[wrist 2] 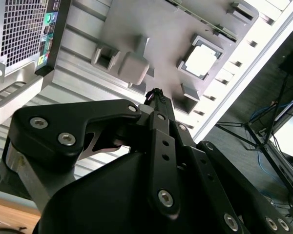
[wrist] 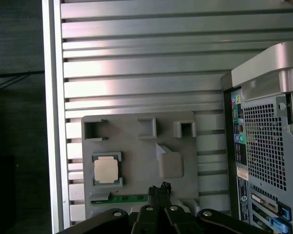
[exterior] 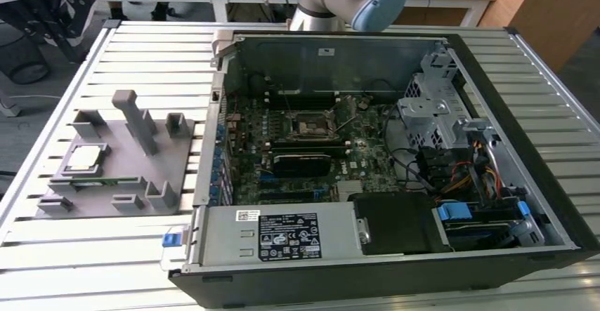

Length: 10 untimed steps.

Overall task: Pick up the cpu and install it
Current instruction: 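Reach for the cpu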

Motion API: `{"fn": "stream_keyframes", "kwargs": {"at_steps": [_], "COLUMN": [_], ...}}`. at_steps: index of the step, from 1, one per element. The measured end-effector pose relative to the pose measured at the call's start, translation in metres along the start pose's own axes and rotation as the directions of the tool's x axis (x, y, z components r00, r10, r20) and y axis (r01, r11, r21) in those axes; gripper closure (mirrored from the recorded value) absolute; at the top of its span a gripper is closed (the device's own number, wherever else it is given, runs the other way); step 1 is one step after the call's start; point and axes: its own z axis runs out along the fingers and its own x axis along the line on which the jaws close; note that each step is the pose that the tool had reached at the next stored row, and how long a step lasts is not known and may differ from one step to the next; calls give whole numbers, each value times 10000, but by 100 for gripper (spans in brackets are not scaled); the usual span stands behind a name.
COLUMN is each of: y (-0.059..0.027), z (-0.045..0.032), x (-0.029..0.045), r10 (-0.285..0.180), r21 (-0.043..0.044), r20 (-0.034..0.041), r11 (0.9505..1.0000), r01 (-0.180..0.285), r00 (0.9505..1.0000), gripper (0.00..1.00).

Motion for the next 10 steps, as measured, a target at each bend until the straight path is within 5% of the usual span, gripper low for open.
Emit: {"fn": "stream_keyframes", "kwargs": {"at_steps": [10], "y": [-9], "z": [3], "x": [120], "r10": [0], "r21": [0], "r20": [-8], "r11": [10000], "r01": [0], "r00": [10000], "gripper": [89]}}
